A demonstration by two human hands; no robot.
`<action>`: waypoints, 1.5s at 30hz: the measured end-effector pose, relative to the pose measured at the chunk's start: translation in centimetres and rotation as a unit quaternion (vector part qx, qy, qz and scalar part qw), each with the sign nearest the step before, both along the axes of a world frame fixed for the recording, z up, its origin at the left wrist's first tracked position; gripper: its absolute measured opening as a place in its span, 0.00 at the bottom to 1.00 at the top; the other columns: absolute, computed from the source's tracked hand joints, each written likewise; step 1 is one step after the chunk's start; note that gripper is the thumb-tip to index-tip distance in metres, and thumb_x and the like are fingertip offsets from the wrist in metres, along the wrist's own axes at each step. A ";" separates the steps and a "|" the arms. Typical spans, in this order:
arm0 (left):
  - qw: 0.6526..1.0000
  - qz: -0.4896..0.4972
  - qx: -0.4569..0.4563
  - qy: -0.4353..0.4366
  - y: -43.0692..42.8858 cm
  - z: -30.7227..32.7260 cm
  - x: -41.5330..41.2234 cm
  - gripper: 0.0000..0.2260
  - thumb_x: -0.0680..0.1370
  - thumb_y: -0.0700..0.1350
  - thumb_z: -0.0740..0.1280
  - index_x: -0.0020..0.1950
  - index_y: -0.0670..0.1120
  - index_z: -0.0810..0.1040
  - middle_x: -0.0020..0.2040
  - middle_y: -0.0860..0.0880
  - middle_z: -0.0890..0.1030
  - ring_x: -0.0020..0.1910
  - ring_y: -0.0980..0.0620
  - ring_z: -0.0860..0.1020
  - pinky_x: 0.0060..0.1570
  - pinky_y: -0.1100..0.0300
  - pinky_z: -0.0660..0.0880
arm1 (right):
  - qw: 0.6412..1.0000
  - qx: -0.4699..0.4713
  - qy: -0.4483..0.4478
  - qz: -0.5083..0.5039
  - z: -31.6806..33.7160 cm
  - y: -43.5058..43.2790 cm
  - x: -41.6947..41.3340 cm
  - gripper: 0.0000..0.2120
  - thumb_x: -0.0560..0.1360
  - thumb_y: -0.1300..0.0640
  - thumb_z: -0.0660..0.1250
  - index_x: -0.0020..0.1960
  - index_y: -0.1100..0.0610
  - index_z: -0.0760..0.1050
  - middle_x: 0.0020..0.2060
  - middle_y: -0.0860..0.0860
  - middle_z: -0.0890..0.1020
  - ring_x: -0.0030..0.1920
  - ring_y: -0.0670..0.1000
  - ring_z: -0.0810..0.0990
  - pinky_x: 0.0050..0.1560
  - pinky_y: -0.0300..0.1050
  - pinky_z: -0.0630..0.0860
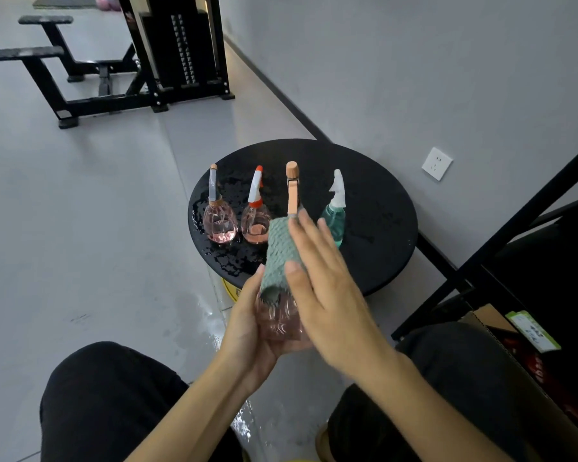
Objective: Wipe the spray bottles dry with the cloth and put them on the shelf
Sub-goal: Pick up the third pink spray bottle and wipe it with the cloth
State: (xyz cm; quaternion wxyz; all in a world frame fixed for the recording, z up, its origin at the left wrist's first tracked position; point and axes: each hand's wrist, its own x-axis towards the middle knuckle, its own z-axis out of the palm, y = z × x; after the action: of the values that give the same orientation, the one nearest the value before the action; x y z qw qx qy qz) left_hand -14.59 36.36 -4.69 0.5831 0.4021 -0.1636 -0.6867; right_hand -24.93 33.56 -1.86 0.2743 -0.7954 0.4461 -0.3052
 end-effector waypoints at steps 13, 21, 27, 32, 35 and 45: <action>0.999 -0.019 -0.006 0.034 -0.1 -0.1 0.3 0.21 0.79 0.57 0.56 0.46 0.49 0.87 0.46 0.46 0.85 0.41 0.51 0.84 0.39 0.55 0.82 | 0.998 -0.030 0.057 0.007 -0.4 2.8 -0.7 0.29 0.80 0.43 0.46 0.79 0.46 0.43 0.77 0.38 0.42 0.76 0.39 0.36 0.75 0.42 0.41; 1.000 -0.024 -0.010 0.013 -0.3 0.1 0.2 0.21 0.78 0.59 0.57 0.43 0.51 0.86 0.41 0.48 0.86 0.36 0.51 0.84 0.30 0.55 0.80 | 0.997 -0.042 0.061 -0.002 0.8 0.6 -0.3 0.28 0.80 0.42 0.44 0.79 0.46 0.44 0.78 0.38 0.42 0.76 0.38 0.36 0.76 0.42 0.42; 0.999 0.001 -0.017 0.042 -0.4 0.2 0.7 0.19 0.77 0.55 0.59 0.56 0.45 0.82 0.51 0.43 0.85 0.47 0.48 0.84 0.41 0.57 0.82 | 0.991 -0.090 0.100 -0.006 -0.6 4.1 -0.1 0.30 0.80 0.47 0.49 0.79 0.49 0.43 0.78 0.41 0.42 0.77 0.44 0.38 0.75 0.51 0.46; 1.000 -0.027 0.002 -0.005 -0.1 -0.3 0.2 0.19 0.77 0.58 0.57 0.44 0.51 0.86 0.42 0.48 0.86 0.36 0.50 0.84 0.30 0.54 0.80 | 0.998 -0.028 0.040 -0.027 0.6 0.1 0.1 0.32 0.78 0.38 0.44 0.79 0.47 0.46 0.78 0.39 0.43 0.76 0.39 0.37 0.76 0.41 0.42; 1.000 -0.029 0.009 -0.001 -0.1 -0.2 0.2 0.20 0.79 0.57 0.56 0.45 0.49 0.84 0.38 0.48 0.86 0.31 0.50 0.84 0.25 0.55 0.78 | 0.999 -0.030 0.041 -0.010 0.9 -0.5 0.3 0.31 0.78 0.39 0.43 0.79 0.48 0.48 0.78 0.40 0.45 0.76 0.39 0.37 0.77 0.46 0.45; 0.999 -0.025 -0.004 0.040 -0.6 -0.3 1.1 0.21 0.76 0.61 0.59 0.50 0.50 0.86 0.48 0.47 0.85 0.44 0.51 0.84 0.41 0.56 0.82 | 0.995 -0.031 0.089 -0.017 0.2 3.1 -0.2 0.31 0.78 0.42 0.43 0.79 0.47 0.38 0.77 0.38 0.38 0.75 0.38 0.34 0.76 0.47 0.47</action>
State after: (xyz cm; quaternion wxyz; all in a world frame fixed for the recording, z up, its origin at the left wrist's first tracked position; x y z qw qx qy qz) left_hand -13.53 35.76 -4.96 0.5735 0.3676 -0.1533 -0.7159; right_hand -25.10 36.65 -1.65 0.2037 -0.8197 0.4724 -0.2518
